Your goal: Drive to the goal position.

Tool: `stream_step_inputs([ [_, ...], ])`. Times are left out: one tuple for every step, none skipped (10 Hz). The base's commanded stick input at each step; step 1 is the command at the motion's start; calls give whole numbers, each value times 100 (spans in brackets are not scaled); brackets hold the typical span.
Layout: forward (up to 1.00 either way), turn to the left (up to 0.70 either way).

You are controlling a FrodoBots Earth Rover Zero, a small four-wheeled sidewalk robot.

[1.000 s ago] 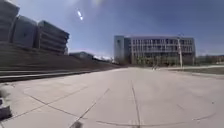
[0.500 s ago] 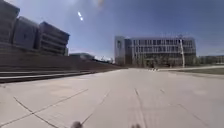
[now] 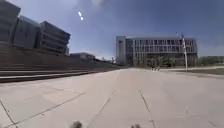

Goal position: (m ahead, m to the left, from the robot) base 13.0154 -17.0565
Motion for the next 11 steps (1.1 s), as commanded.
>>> stream_step_inputs([
  [85, 1],
  [85, 1],
  [85, 1],
  [85, 1],
  [85, 1],
  [85, 1],
  [85, 1],
  [85, 1],
  [85, 1],
  [85, 1],
  [85, 1],
])
